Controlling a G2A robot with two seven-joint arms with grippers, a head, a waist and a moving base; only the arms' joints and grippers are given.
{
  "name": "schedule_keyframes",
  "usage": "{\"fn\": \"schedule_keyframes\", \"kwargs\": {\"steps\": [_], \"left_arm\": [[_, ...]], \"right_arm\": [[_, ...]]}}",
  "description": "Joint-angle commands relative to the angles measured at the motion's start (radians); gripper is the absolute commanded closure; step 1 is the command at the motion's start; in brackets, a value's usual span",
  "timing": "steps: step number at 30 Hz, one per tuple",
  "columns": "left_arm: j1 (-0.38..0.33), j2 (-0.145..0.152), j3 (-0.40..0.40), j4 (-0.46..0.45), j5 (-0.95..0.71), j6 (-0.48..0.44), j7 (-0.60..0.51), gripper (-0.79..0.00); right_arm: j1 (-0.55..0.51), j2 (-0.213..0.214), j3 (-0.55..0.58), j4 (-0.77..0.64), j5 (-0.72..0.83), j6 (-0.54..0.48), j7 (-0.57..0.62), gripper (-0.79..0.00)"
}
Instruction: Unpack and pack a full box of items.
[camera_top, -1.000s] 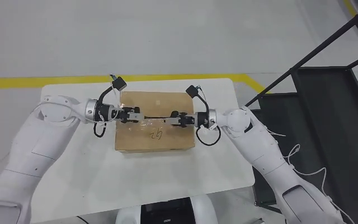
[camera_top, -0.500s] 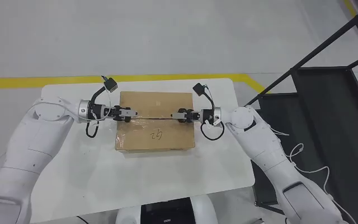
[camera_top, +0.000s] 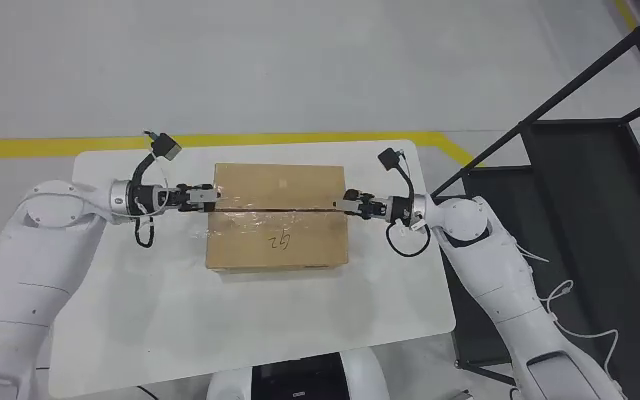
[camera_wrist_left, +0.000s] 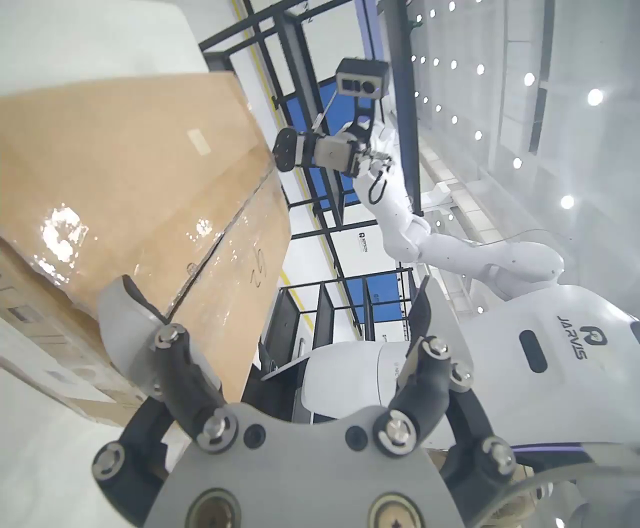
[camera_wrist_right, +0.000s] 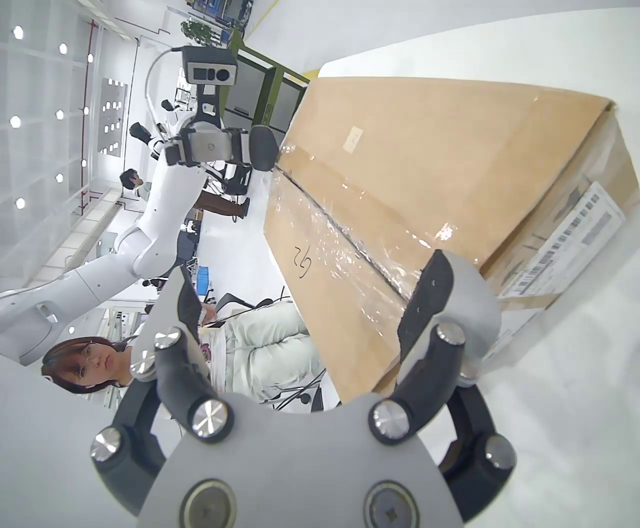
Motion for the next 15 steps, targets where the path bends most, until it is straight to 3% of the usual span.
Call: {"fn": "schedule_keyframes", "kwargs": {"steps": [1,8,11,15], "left_arm": [[0.043,0.019,-0.061,-0.048,-0.010,0.001,-0.001,-0.785],[0.213,0.066,-0.193,-0.136,0.125,0.082,0.059,-0.785],[0.264,0.069,-0.195,-0.151,0.124,0.097,0.065,-0.785],[0.278,0.063,-0.168,-0.164,0.122,0.097,0.073,-0.785]], "right_arm": [[-0.013,0.003,0.009,-0.017,-0.001,0.001,0.002,-0.785],[-0.022,0.006,-0.003,-0.047,0.000,0.002,0.004,-0.785],[-0.018,0.006,-0.009,-0.046,0.000,0.002,0.001,-0.785],[-0.014,0.007,-0.015,-0.041,0.000,0.003,-0.004,-0.785]]}}
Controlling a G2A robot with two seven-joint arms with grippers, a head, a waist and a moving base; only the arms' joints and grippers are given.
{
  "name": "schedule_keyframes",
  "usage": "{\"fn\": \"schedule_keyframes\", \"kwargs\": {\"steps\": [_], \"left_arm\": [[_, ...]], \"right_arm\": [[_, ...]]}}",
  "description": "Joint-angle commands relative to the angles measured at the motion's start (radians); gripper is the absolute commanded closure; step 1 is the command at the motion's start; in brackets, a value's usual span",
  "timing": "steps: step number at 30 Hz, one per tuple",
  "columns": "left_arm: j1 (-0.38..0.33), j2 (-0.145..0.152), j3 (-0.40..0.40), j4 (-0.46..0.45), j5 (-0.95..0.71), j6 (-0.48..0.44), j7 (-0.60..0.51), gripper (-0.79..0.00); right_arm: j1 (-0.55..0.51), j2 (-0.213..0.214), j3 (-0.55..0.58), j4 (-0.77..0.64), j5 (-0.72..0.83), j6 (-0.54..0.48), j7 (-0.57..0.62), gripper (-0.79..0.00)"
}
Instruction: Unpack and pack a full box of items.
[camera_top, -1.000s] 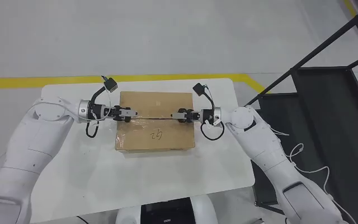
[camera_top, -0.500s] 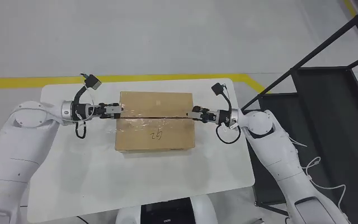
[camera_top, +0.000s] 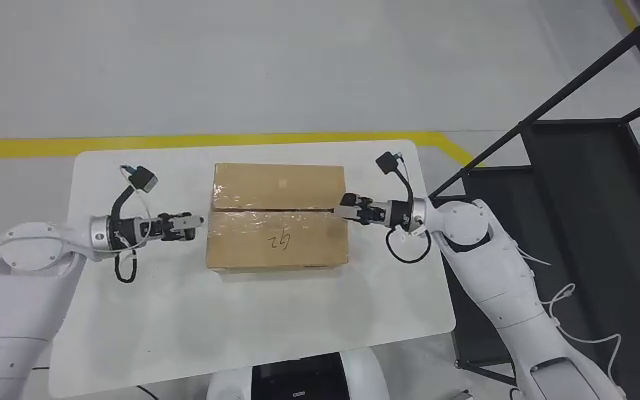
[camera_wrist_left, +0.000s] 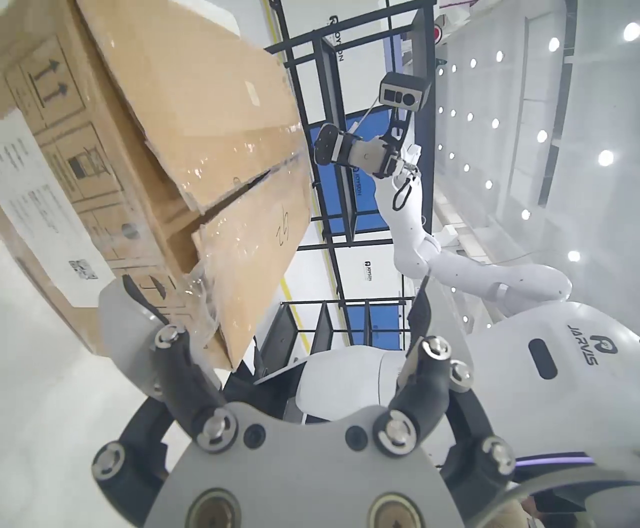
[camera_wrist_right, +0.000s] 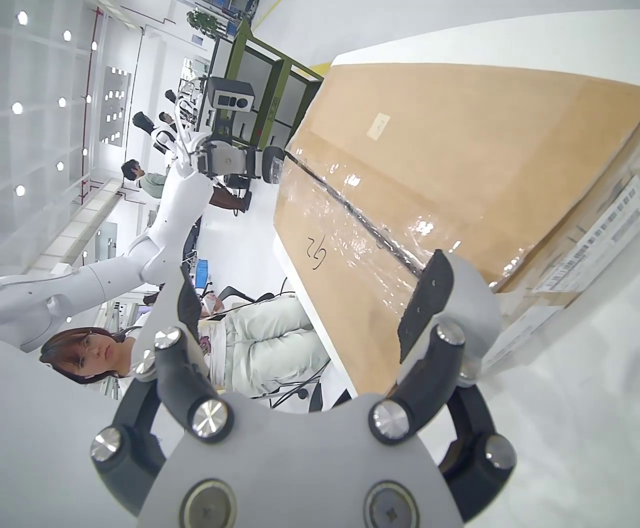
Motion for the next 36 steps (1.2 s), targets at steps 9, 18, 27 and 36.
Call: {"fn": "schedule_keyframes", "kwargs": {"steps": [9,18,27,36], "left_arm": [[-0.020,-0.005,0.010,0.013,0.046,-0.004,0.026,0.000],[-0.015,-0.005,0.009,0.009,0.064,0.005,0.022,0.000],[-0.019,-0.002,0.003,-0.004,0.085,0.026,-0.001,0.000],[-0.071,-0.004,0.009,-0.033,0.061,0.045,-0.070,0.000]], "right_arm": [[0.007,0.003,-0.009,-0.003,-0.001,0.004,-0.007,-0.785],[0.012,0.004,-0.023,-0.008,-0.003,0.004,-0.013,-0.785],[0.020,0.004,-0.045,-0.004,-0.020,0.013,-0.021,-0.785],[0.027,-0.001,-0.094,0.014,-0.068,0.026,-0.036,-0.785]]}}
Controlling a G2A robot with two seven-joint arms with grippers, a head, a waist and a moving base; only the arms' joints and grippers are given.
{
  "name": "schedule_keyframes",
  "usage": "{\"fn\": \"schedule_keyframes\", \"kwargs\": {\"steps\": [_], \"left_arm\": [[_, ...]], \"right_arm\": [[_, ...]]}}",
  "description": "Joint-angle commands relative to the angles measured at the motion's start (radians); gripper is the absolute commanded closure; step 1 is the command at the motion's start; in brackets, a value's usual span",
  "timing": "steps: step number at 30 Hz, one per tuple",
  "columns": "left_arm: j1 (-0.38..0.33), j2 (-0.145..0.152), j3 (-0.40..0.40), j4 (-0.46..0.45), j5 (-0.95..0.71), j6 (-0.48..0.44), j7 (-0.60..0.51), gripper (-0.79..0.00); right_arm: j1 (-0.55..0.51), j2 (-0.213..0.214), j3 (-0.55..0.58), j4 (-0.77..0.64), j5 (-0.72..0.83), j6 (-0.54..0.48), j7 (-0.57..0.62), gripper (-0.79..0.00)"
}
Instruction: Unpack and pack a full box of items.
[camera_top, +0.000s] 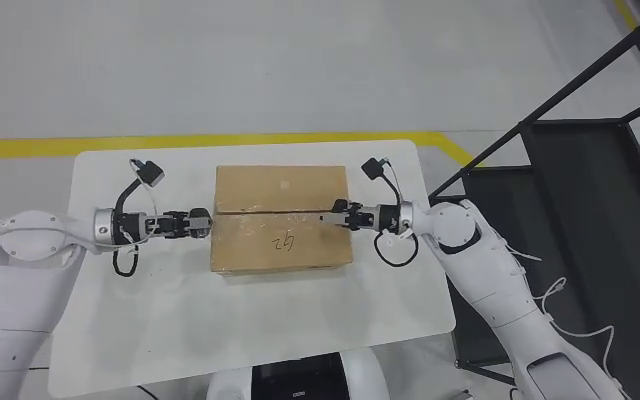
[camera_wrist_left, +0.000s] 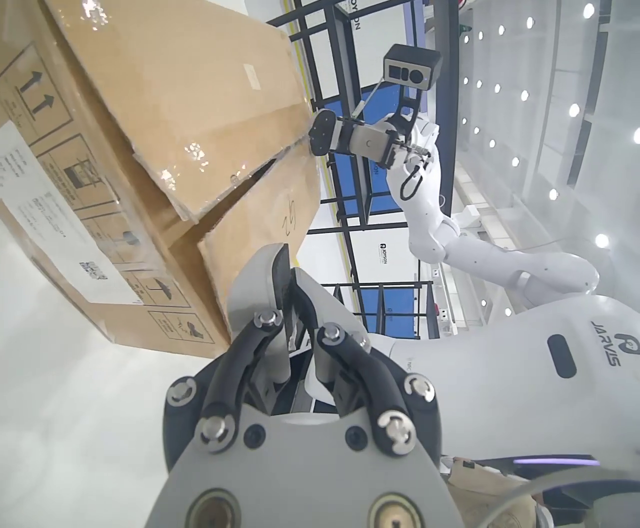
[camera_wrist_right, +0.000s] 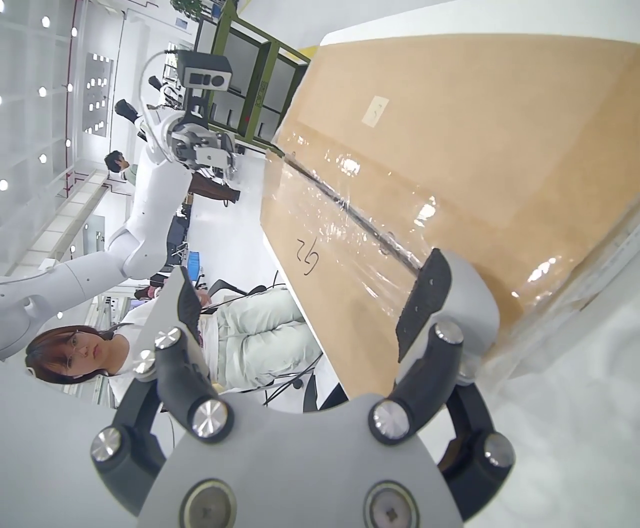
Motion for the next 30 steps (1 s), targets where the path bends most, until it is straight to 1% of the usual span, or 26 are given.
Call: {"fn": "schedule_keyframes", "kwargs": {"steps": [1,5,10,16,20,21,22,23,26,30], "left_arm": [[-0.018,-0.001,0.006,-0.002,-0.002,0.006,-0.015,0.000],[-0.059,-0.009,0.029,-0.008,-0.022,0.001,-0.028,0.000],[-0.120,-0.029,0.077,-0.009,-0.096,-0.018,-0.030,0.000],[-0.212,-0.061,0.160,0.031,-0.116,-0.042,-0.023,0.000],[-0.245,-0.068,0.185,0.079,-0.063,-0.026,-0.011,0.000],[-0.246,-0.067,0.184,0.092,-0.049,-0.019,-0.012,-0.237],[-0.244,-0.065,0.184,0.104,-0.036,-0.002,-0.022,-0.366],[-0.244,-0.063,0.179,0.112,-0.026,0.008,-0.030,-0.785],[-0.221,-0.051,0.153,0.128,0.007,0.032,-0.030,-0.785],[-0.163,-0.033,0.110,0.118,0.049,0.049,-0.016,-0.785]], "right_arm": [[0.000,-0.002,-0.014,0.003,-0.004,0.001,0.001,-0.785],[0.003,-0.005,-0.039,0.009,-0.013,0.001,0.005,-0.785],[0.009,-0.006,-0.052,0.012,-0.016,-0.001,0.004,-0.785],[0.011,-0.003,-0.046,0.009,-0.018,0.000,-0.001,-0.785],[0.007,0.000,-0.036,0.002,-0.017,0.000,-0.001,-0.785],[0.006,0.001,-0.034,0.000,-0.017,0.000,-0.001,-0.785],[0.004,0.001,-0.033,-0.002,-0.017,-0.001,-0.001,-0.785],[0.003,0.002,-0.033,-0.003,-0.015,-0.001,-0.001,-0.785],[0.004,0.003,-0.033,-0.006,-0.014,-0.001,0.002,-0.785],[0.008,0.002,-0.039,-0.006,-0.009,-0.002,0.003,-0.785]]}}
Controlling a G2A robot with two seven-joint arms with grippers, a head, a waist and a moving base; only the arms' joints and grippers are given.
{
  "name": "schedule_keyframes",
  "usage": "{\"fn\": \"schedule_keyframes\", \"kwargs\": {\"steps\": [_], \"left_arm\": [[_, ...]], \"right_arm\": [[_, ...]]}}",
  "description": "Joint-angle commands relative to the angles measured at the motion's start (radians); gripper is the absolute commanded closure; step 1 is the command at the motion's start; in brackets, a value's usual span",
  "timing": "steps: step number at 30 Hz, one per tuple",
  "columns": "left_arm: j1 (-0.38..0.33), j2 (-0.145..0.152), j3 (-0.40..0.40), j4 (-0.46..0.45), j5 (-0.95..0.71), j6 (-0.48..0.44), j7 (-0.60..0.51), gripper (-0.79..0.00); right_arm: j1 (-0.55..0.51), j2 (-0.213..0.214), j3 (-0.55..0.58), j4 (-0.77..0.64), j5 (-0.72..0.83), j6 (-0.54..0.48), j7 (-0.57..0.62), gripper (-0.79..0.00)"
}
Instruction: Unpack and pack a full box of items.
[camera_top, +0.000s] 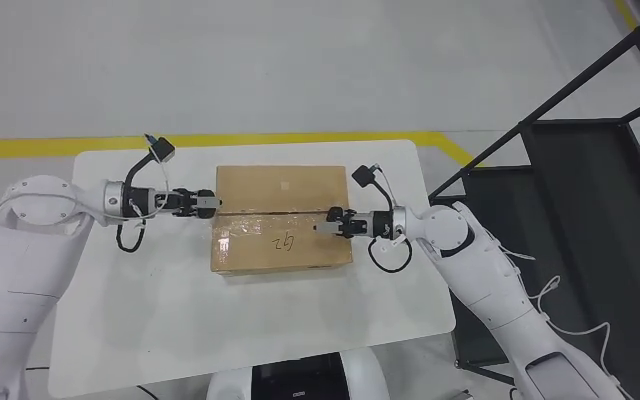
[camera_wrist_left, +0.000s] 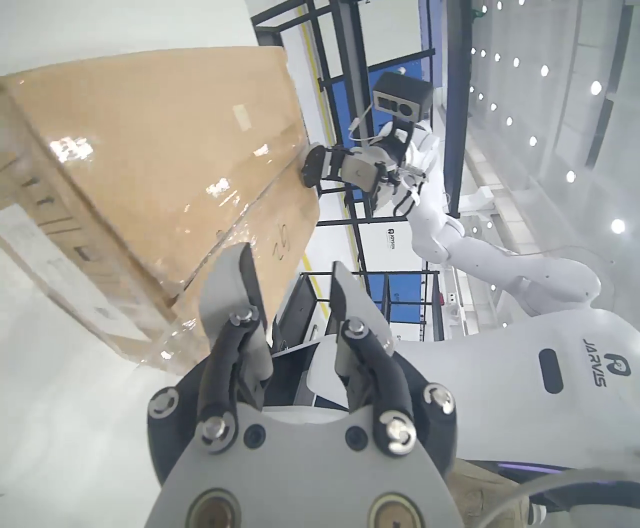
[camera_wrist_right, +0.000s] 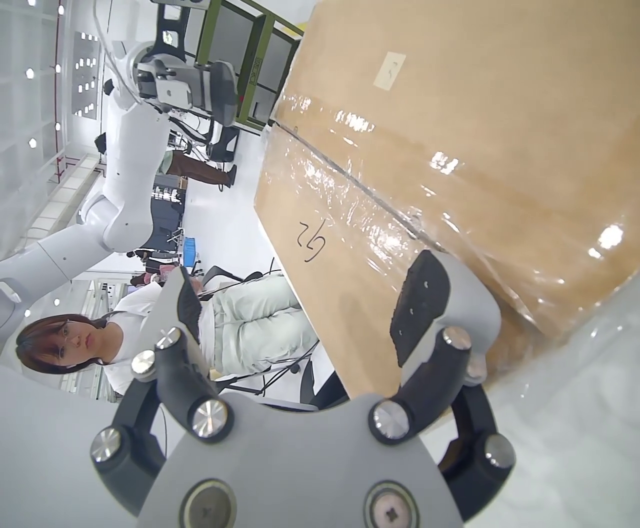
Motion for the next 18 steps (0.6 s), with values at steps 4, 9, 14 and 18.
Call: {"fn": "schedule_keyframes", "kwargs": {"steps": [4,9,14,18], "left_arm": [[0.079,0.020,-0.041,-0.032,0.055,0.034,0.029,-0.785],[0.132,0.028,-0.055,-0.069,0.091,0.050,0.055,-0.785],[0.151,0.029,-0.057,-0.094,0.074,0.053,0.061,-0.785],[0.152,0.027,-0.063,-0.109,0.048,0.032,0.071,-0.785]], "right_arm": [[0.005,0.000,-0.006,0.002,0.001,-0.003,-0.002,-0.785],[0.008,0.000,-0.010,0.002,0.000,-0.004,-0.002,-0.785],[0.006,0.001,-0.011,-0.002,0.000,-0.003,-0.003,-0.785],[0.005,0.002,-0.012,-0.006,0.000,0.001,-0.002,-0.785]]}}
